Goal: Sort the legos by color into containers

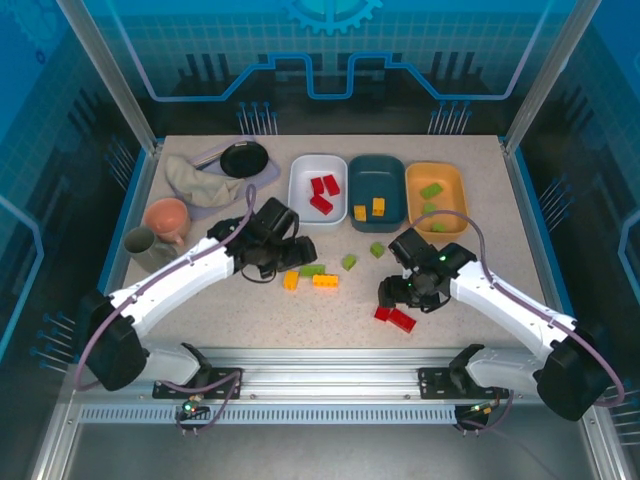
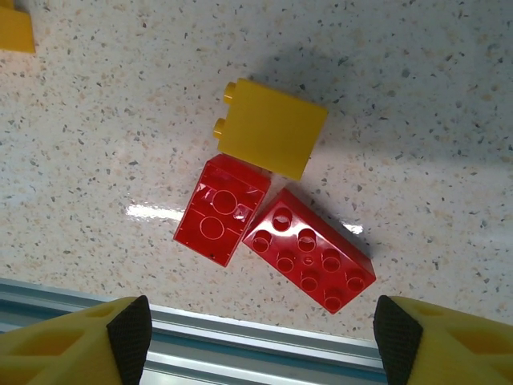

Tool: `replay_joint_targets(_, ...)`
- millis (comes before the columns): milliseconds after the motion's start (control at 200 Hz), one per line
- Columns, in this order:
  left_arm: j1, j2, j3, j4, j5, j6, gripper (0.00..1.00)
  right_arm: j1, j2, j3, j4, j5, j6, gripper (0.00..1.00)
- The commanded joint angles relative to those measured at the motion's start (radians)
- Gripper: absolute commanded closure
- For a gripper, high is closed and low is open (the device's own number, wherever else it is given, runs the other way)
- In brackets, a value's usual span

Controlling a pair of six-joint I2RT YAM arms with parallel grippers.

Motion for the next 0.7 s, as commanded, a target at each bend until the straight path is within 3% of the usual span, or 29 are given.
replay_joint_targets(0, -0.021, -0.079, -0.069, -0.003, 0.033, 0.006, 0.21, -0.006, -0.01, 0.01, 0.006, -0.01, 0.05, 0.24)
replay_joint_targets(380, -0.041, -0.177, -0.193, -0.051, -0.062, -0.117, 0.21, 0.068, 0.123, 0.149, 0.129, 0.046, 0.041, 0.24)
replay_joint_targets(695, -0.039, -0.334, -0.194, -0.208, -0.236, -0.184, 0.19, 0.238, 0.384, 0.397, 0.169, 0.063, -0.301, 0.16)
